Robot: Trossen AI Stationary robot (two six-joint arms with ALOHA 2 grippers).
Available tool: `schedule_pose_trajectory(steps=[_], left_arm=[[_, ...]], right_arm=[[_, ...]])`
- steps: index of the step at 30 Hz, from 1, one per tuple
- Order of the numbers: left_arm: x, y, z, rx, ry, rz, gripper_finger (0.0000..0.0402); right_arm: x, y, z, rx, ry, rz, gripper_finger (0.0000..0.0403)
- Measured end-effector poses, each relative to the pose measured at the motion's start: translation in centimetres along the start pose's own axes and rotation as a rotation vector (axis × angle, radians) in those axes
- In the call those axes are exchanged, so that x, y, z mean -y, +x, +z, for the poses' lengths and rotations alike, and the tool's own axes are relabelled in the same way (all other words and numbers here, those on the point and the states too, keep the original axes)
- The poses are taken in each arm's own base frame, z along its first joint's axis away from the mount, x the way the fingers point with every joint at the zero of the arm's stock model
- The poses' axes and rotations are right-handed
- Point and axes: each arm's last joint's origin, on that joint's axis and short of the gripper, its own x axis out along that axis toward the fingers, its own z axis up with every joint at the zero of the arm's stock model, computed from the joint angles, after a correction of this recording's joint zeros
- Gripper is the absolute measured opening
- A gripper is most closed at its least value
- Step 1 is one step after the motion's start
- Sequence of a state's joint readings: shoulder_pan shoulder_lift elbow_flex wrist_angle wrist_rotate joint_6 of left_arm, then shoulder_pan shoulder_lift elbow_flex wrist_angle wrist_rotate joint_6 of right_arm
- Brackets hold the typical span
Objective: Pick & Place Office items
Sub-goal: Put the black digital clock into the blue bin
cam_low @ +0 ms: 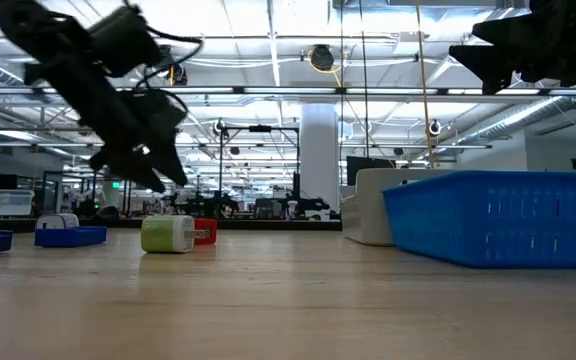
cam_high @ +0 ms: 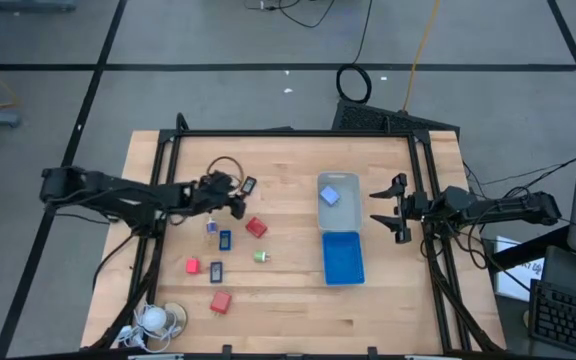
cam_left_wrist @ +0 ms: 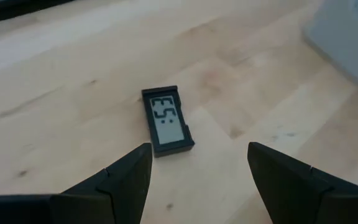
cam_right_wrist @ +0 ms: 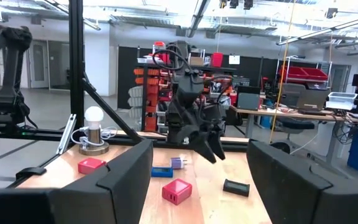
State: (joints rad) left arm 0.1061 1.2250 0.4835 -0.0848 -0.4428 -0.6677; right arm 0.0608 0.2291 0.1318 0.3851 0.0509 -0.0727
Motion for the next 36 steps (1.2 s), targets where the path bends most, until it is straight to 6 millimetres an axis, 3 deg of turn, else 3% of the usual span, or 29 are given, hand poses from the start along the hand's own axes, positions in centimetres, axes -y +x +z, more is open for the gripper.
schedule_pose_trajectory(steps=[7,15,24,36], left_arm=[[1.4,3.1,1.6,-0.142,0.024,0.140,0.0269],[1.7,5.7,2.6,-0.216,0.029,0.206,0.0269],[0.3,6.3,2.5,-0.271,-0.067,0.296,0.0269],[0.4,6.5,2.8,-0.287,-0.037,0.218,0.0269]], right_arm=[[0.0,0.0,0.0,-0.001,0.000,0.000,0.0251],[0.0,0.0,0.0,-0.004,0.000,0.000,0.0251],[0.0,0.0,-0.2,-0.023,-0.001,0.001,0.0251],[0.0,0.1,-0.3,-0.028,-0.001,-0.002,0.0251]])
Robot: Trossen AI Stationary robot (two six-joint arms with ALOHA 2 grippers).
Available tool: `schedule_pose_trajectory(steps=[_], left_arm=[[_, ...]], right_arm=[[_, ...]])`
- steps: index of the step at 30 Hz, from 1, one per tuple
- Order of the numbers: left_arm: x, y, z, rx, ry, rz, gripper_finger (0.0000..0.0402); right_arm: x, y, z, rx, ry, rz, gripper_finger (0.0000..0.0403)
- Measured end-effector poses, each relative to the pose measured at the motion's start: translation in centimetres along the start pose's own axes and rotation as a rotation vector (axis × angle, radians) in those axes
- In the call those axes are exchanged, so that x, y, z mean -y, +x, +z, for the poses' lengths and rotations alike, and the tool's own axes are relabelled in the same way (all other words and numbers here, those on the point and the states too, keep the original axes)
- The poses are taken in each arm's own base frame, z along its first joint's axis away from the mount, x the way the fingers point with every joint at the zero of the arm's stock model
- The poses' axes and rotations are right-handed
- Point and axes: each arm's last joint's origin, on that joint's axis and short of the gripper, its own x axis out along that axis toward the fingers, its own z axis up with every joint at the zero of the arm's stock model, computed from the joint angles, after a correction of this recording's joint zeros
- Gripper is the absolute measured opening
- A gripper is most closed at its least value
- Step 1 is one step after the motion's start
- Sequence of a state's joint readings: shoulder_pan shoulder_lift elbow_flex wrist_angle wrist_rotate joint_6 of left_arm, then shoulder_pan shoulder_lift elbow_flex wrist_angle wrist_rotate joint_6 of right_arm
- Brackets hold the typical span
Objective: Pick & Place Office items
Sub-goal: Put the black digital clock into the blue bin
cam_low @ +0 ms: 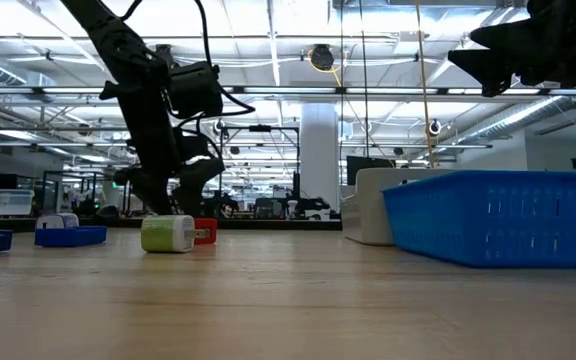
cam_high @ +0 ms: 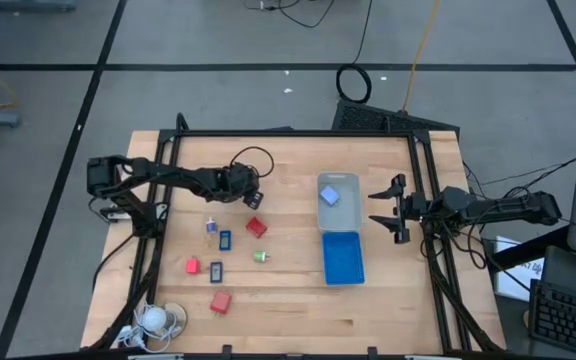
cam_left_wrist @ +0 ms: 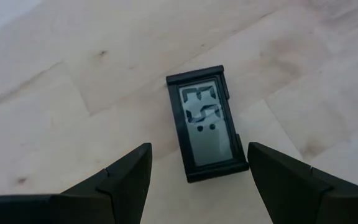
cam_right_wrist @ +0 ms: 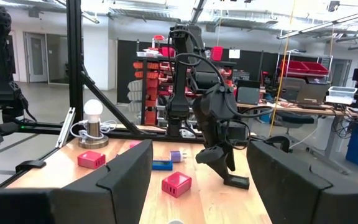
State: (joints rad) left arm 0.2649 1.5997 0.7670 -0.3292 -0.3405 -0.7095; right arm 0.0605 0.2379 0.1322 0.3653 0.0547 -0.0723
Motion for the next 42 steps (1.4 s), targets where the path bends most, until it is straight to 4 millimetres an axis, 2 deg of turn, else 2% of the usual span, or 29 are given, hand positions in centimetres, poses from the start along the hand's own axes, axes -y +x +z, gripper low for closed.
schedule_pose_trajectory(steps=[5,15,22,25,31,36,42], left_arm=[[0.2,0.0,0.0,0.007,-0.101,-0.009,0.0269],[1.3,2.1,-1.1,0.012,-0.064,0.025,0.0269],[1.2,1.9,-1.2,0.010,-0.057,0.037,0.0264],[1.2,2.0,-1.2,0.010,-0.051,0.038,0.0238],[1.2,2.0,-1.2,0.009,-0.024,0.044,0.0157],[1.3,2.0,-1.2,0.009,0.074,0.031,0.0155],[1.7,1.8,-1.3,0.053,0.174,0.044,0.0187]], right_arm=[[0.0,0.0,0.0,0.000,0.000,0.000,0.0251],[0.0,0.0,0.1,0.003,0.004,-0.001,0.0251],[0.0,0.0,0.1,0.003,0.004,-0.002,0.0251],[0.0,0.0,0.1,0.003,0.004,-0.002,0.0251],[0.0,0.0,0.1,0.003,0.006,-0.002,0.0251],[0.0,0.0,0.0,0.002,0.007,-0.002,0.0251],[0.0,0.0,0.0,0.000,0.007,-0.002,0.0251]])
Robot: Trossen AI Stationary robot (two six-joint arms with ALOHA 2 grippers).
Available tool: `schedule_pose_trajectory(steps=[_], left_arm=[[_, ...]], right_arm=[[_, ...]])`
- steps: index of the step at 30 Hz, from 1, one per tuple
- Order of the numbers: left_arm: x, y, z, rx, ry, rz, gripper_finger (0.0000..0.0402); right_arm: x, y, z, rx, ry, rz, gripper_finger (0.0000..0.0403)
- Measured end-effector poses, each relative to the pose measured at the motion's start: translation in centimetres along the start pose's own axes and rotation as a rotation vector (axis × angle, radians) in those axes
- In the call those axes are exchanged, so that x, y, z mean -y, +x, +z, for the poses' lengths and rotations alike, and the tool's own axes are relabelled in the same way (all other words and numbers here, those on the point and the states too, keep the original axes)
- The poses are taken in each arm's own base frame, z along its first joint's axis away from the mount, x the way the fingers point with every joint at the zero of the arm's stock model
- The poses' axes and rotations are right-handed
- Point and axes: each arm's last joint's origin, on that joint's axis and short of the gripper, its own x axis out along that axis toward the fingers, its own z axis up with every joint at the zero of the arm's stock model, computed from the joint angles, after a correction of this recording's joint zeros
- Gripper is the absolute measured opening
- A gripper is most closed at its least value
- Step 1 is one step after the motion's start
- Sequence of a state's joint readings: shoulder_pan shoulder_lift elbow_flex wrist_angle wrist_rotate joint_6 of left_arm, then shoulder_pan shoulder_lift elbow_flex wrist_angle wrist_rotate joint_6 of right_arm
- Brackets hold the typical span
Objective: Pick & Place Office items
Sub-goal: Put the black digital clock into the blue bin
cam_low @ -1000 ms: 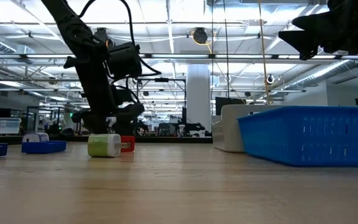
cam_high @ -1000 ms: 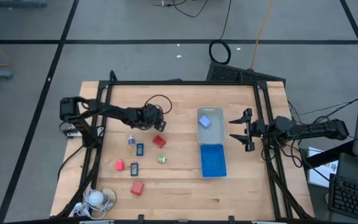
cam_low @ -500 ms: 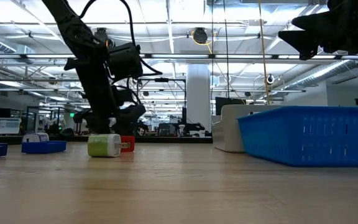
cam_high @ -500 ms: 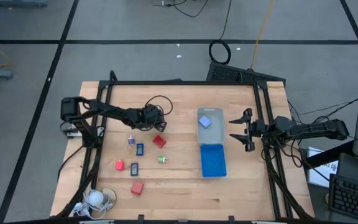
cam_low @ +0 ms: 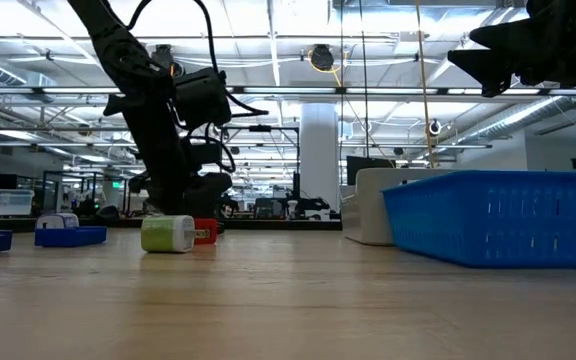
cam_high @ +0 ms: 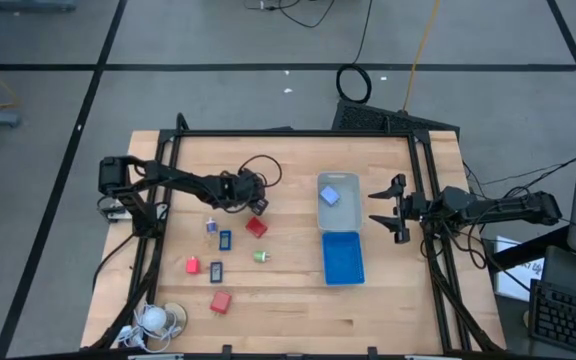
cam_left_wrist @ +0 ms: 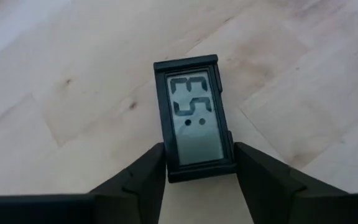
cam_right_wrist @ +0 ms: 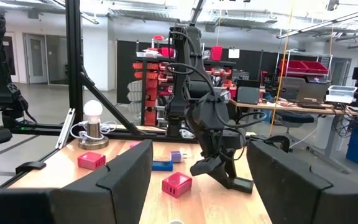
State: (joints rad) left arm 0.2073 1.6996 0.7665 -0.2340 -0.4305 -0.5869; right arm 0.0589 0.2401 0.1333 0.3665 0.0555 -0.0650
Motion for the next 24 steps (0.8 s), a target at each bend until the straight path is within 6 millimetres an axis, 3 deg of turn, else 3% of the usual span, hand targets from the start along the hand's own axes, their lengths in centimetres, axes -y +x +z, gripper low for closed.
schedule_pose_trajectory(steps=[5,19,24], left_arm=[[-0.1,-1.1,0.1,0.018,0.056,-0.011,0.0154],[0.4,-7.9,1.2,0.207,0.098,-0.190,0.0168],[0.7,-9.8,1.1,0.256,0.099,-0.252,0.0155]], right_arm=[[0.0,0.0,-0.1,-0.006,-0.001,0.000,0.0251],[0.0,0.4,-0.5,-0.042,-0.004,-0.001,0.0251],[-0.1,0.8,-0.4,-0.026,-0.002,-0.003,0.0251]])
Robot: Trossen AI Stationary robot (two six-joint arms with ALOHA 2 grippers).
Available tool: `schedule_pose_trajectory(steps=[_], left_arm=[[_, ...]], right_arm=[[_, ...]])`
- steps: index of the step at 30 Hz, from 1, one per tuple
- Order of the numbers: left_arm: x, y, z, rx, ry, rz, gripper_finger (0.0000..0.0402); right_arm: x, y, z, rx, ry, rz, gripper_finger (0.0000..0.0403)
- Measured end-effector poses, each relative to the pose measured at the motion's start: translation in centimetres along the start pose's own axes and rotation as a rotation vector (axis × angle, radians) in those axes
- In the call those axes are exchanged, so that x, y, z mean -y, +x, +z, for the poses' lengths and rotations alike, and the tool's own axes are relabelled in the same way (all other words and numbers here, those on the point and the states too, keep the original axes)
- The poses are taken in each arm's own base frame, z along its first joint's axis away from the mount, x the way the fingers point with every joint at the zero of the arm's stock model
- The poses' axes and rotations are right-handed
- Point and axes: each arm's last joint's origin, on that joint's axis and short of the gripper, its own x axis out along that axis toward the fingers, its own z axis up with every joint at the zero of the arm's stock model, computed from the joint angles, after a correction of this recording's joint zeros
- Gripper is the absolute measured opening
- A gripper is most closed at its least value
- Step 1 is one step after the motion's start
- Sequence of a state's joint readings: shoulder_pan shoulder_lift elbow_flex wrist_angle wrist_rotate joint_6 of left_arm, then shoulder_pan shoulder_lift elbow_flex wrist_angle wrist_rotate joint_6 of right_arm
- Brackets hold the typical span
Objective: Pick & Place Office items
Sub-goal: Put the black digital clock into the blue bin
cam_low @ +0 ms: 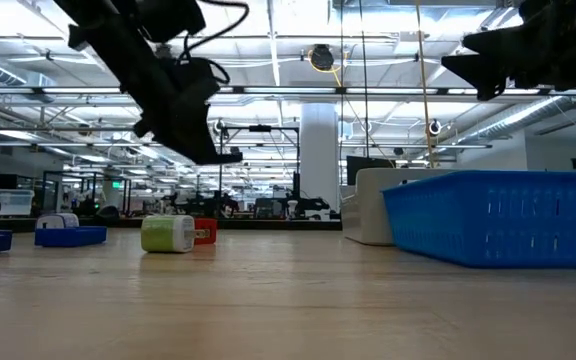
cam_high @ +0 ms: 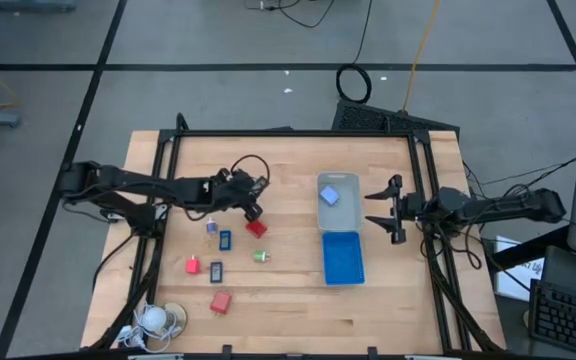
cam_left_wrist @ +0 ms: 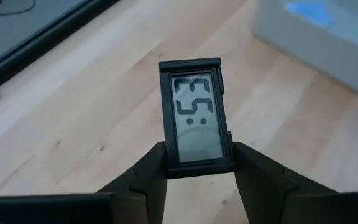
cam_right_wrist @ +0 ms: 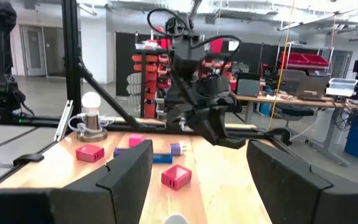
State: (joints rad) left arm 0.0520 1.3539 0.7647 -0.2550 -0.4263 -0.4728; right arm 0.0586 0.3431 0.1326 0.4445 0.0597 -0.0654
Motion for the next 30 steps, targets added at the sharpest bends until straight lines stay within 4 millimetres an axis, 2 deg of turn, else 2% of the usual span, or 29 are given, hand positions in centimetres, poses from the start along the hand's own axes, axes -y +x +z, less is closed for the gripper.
schedule_pose_trajectory(steps=[5,11,16,20,25,30], left_arm=[[1.1,-1.1,0.0,0.031,0.042,-0.069,0.0155],[3.5,-2.4,-0.4,0.147,0.272,-0.116,0.0161],[5.0,-3.4,-0.4,0.231,0.350,-0.177,0.0156],[5.7,-3.8,-0.4,0.250,0.354,-0.250,0.0156],[6.3,-4.2,-0.6,0.245,0.349,-0.350,0.0159],[6.6,-4.3,-0.3,0.145,0.213,-0.608,0.0156]], right_arm=[[-0.1,1.1,-0.1,0.020,0.002,-0.001,0.0251],[-0.2,2.7,-1.3,-0.020,-0.001,-0.018,0.0251],[-0.2,4.7,-1.6,-0.076,-0.009,-0.044,0.0251],[-0.4,7.3,-1.3,-0.125,-0.031,-0.039,0.0251],[-0.6,10.3,-1.9,-0.196,-0.143,-0.024,0.0251],[-0.8,13.2,-2.2,-0.231,-0.269,-0.005,0.0251]])
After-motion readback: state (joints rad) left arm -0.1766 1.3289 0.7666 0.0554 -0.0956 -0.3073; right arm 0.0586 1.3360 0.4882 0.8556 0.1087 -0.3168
